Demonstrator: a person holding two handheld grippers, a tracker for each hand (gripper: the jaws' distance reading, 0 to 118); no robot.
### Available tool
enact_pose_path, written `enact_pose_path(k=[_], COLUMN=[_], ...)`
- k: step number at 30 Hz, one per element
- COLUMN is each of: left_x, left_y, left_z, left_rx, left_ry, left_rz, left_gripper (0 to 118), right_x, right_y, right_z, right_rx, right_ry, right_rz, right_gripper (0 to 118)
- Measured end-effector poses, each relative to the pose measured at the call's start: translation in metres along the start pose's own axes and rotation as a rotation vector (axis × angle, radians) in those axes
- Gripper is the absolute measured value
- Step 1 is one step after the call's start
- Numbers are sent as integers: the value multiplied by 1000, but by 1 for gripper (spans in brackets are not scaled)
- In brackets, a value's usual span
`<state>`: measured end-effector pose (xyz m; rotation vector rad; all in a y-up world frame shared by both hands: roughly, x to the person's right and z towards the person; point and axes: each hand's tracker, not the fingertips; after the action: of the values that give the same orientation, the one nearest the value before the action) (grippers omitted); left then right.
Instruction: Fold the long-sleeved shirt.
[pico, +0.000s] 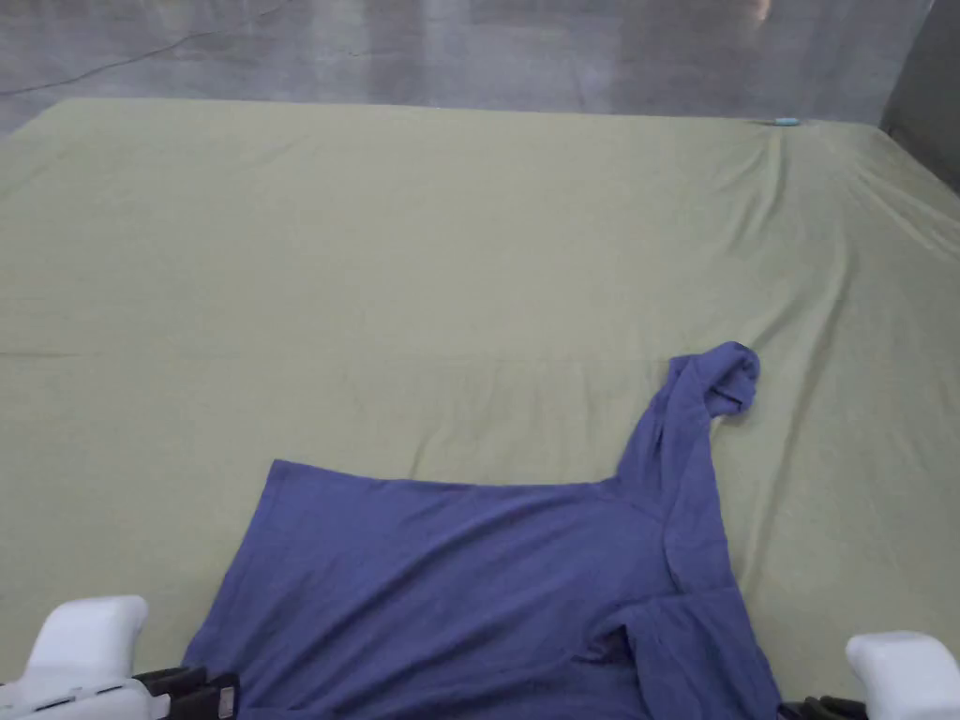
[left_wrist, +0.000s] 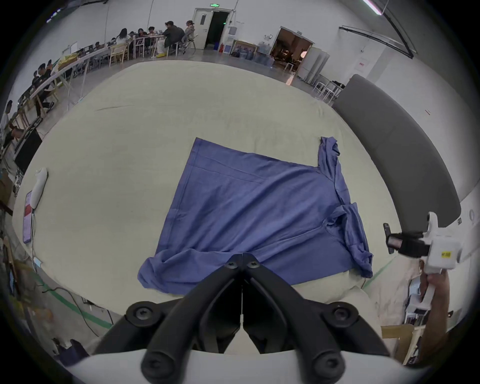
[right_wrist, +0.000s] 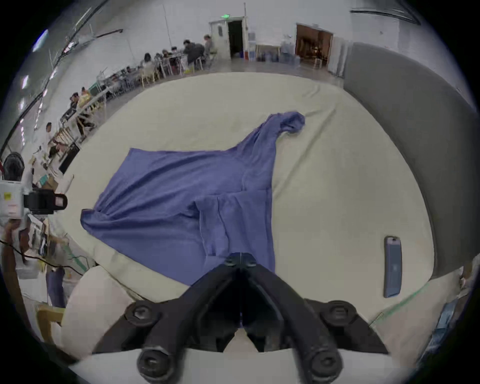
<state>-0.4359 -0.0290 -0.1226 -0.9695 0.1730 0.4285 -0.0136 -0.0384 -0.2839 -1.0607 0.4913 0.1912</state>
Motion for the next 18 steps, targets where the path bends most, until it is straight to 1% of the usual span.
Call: enact_pose_path(k=[1, 2, 3, 4, 5, 6, 7, 8, 10, 11, 12, 13, 15, 16, 17, 18], left_x=[-4, -3, -3, -2, -3, -5, -9, -15, -38, -46, -54, -62, -73, -78, -80, -80], left_y=[6, 16, 29, 45, 65, 84, 105, 123, 149, 165, 173, 180, 183, 183, 181, 178], left_z=[-7, -12, -18, -25, -36, -48, -66, -87, -133, -160, -183, -205, -241, -255, -269, -277], left_rx=[-10, -24, -28, -23, -7, 1, 2, -8, -75, -79, -124, -172, -202, -204, -211, -225], left_ry=[-4, -21, -23, -28, -38, -36, -17, 22, 75, 68, 114, 190, 249, 238, 242, 247], left_rz=[2, -1, -13, -44, -74, -95, -103, -97, -38, -26, -12, -10, -8, -6, -1, -6], left_gripper=[0, 0, 0, 23, 63, 63, 79, 116, 114, 114, 114, 114, 113, 107, 98, 97], right_x=[3, 6, -4, -14, -15, -15, -15, -18, -14, -11, -8, -5, 2, 6, 11, 15], right_y=[2, 4, 1, -2, 0, 3, 5, 0, 1, 0, -2, -3, -3, -4, -3, -2], right_z=[-8, -14, -8, -1, -2, -3, -5, -5, -6, -7, -8, -8, -10, -14, -15, -17], right_rx=[-19, -26, -28, -30, -32, -35, -36, -36, -44, -45, -48, -54, -61, -66, -69, -70], right_ry=[64, 101, 115, 117, 111, 106, 100, 98, 103, 105, 106, 102, 80, 67, 56, 46], right_rz=[-19, -46, -58, -54, -44, -36, -31, -29, -39, -51, -61, -70, -87, -91, -93, -98], right_gripper=[0, 0, 0, 0, 0, 0, 0, 0, 0, 0, 0, 0, 0, 0, 0, 0])
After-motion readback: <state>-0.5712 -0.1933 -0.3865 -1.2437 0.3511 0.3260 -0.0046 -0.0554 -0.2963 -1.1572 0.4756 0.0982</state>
